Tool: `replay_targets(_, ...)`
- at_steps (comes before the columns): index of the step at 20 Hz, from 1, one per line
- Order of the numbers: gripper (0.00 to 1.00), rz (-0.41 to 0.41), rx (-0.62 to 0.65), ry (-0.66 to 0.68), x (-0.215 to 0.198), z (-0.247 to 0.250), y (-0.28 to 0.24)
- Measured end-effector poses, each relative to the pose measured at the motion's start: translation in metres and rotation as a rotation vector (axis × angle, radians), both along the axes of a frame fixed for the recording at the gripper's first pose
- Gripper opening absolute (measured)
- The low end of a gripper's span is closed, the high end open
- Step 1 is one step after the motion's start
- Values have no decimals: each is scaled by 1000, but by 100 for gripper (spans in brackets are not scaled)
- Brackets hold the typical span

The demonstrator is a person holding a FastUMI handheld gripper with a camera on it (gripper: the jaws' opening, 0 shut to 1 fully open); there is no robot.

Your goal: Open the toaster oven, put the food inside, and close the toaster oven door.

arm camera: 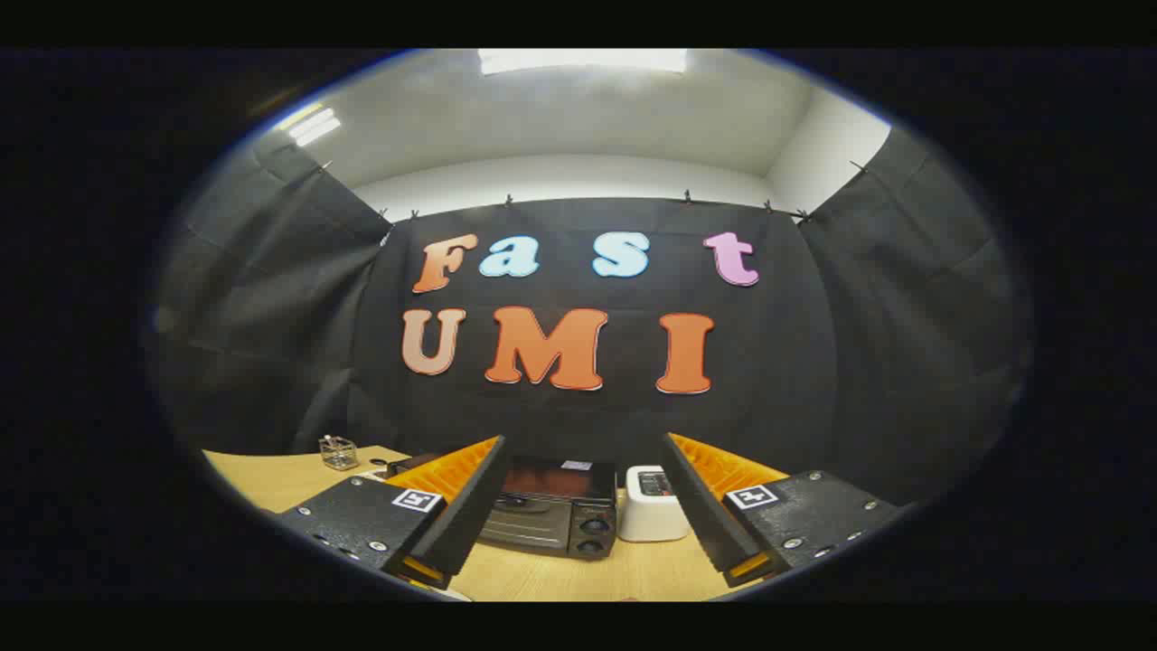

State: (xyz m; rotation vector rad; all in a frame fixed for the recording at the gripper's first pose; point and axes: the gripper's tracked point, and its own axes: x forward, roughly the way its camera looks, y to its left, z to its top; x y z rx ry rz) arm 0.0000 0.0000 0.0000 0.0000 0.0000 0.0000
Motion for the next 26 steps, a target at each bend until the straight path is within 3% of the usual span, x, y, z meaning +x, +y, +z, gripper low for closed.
replay_targets(26,98,21,50,83,4,-29,8)
